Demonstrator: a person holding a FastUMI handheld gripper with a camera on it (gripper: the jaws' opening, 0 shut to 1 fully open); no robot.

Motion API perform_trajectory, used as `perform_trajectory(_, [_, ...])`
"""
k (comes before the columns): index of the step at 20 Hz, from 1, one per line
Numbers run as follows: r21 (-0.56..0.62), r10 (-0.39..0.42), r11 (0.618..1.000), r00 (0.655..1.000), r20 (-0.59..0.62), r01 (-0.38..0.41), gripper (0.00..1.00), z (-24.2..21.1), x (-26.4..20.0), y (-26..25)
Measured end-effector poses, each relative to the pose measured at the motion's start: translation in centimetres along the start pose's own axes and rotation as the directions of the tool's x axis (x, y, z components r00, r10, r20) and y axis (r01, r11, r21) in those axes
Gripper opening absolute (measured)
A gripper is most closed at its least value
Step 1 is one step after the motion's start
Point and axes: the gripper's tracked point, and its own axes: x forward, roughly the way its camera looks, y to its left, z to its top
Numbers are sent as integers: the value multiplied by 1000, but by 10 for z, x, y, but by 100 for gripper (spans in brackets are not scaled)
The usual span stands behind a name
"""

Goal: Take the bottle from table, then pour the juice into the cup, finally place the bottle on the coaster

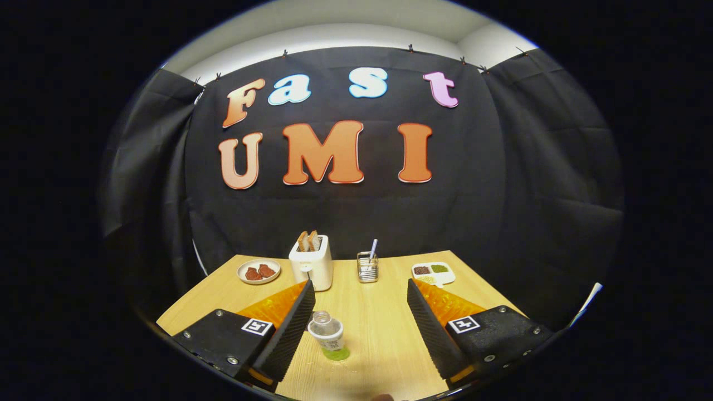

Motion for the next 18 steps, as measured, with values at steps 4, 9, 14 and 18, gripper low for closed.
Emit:
perform_trajectory(4, [-19,47,999,997,-60,-48,99,-38,17,23])
perform_trajectory(9, [-17,68,997,987,-143,-72,99,-89,37,40])
perform_trajectory(14, [-19,80,996,975,-208,-86,99,-131,56,49])
perform_trajectory(18, [-13,70,997,967,-244,-75,99,-158,74,51])
